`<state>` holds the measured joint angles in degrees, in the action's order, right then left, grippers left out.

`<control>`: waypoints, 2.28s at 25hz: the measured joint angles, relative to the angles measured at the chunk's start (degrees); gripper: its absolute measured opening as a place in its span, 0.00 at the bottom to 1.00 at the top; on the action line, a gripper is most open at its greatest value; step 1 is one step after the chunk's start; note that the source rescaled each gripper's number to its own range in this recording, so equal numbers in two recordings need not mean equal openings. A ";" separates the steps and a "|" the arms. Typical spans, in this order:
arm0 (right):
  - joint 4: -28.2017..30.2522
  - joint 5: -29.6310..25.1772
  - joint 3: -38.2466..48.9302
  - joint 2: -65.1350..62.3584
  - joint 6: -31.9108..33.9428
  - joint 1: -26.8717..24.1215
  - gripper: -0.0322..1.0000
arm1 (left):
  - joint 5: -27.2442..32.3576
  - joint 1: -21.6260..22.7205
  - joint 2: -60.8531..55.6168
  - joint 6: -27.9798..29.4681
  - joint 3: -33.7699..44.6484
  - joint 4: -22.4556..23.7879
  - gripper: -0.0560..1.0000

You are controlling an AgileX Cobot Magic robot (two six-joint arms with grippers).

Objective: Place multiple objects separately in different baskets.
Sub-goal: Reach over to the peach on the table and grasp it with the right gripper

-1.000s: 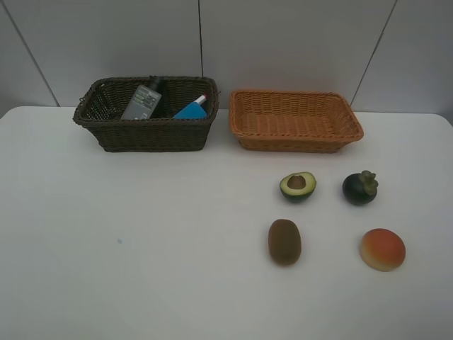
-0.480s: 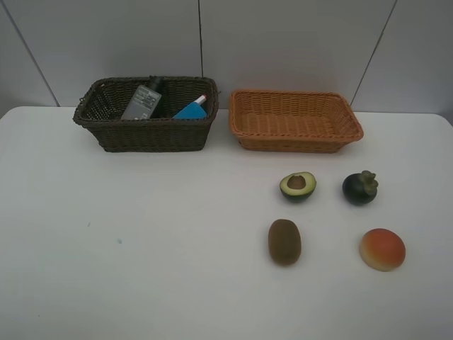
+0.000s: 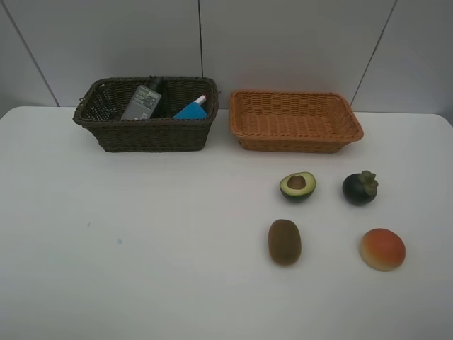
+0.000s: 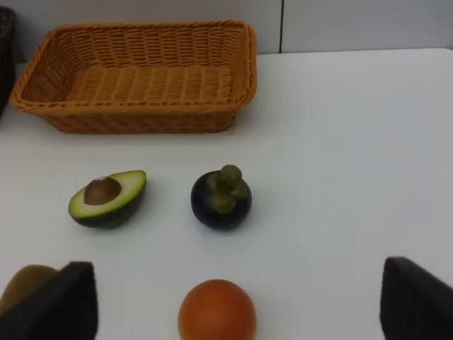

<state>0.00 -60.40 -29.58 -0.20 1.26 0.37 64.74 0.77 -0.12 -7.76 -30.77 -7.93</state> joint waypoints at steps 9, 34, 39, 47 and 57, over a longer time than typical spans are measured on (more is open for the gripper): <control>0.00 0.00 0.00 0.00 0.00 0.00 1.00 | -3.43 0.00 -0.27 -0.71 1.72 -0.44 0.87; 0.64 0.00 0.00 5.23 2.09 0.00 1.00 | -3.43 0.00 -0.27 -0.71 1.72 -0.46 0.87; 1.21 0.06 -0.62 23.86 5.50 0.00 1.00 | -3.43 0.00 -0.27 -0.71 1.72 -0.46 0.87; -0.42 1.65 -7.96 55.23 5.73 0.00 1.00 | -3.50 0.00 -0.27 -0.72 1.72 -0.46 0.87; -3.36 3.75 -10.16 74.38 5.73 7.51 1.00 | -3.50 0.00 -0.27 -0.77 1.72 -0.51 0.87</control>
<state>-3.36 -56.65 -39.74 74.18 6.99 7.88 61.25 0.77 -0.40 -8.53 -29.04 -8.44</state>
